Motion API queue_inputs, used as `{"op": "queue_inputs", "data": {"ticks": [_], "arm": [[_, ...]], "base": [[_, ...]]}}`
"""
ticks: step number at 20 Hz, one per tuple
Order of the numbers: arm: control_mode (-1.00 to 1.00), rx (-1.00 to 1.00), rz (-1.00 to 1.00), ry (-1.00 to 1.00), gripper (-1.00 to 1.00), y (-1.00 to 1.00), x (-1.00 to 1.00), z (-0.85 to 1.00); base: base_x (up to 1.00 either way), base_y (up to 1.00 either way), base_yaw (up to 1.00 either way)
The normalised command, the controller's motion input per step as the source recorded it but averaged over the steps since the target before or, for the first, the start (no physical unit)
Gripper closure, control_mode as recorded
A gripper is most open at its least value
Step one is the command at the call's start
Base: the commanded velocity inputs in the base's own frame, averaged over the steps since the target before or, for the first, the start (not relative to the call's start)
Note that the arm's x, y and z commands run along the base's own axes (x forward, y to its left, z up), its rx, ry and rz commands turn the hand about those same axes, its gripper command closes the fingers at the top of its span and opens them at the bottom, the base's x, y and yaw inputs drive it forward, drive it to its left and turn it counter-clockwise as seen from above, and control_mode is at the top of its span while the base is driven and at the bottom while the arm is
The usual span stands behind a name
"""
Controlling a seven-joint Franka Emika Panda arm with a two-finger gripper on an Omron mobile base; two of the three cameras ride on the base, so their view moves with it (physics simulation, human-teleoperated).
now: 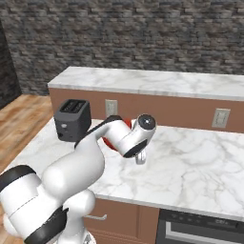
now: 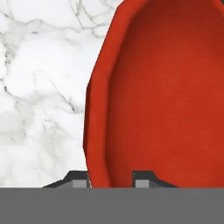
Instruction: Place the two vegetables and bowl onto the tray for setting up a vegetable dip station.
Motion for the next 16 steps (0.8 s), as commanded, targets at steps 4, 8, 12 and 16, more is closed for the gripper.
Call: {"op": "queue_inputs", "data": {"ticks": [4,8,12,16], "arm": [[-1.00,0.00,0.00,-0.08,1.00,0.00,-0.07,0.09],[-1.00,0.00,-0.02,-0.03,1.00,0.00,0.00,0.23],[-1.00,0.00,-0.05,0.00,1.00,0.00,-0.06,0.25],[-1.00,0.00,-0.04,0.00,1.00,0.00,-0.30,0.24]], "base": [[0.00,0.00,0.00],[0.00,0.00,0.00],[0.00,0.00,0.00],[0.00,0.00,0.00]]}}
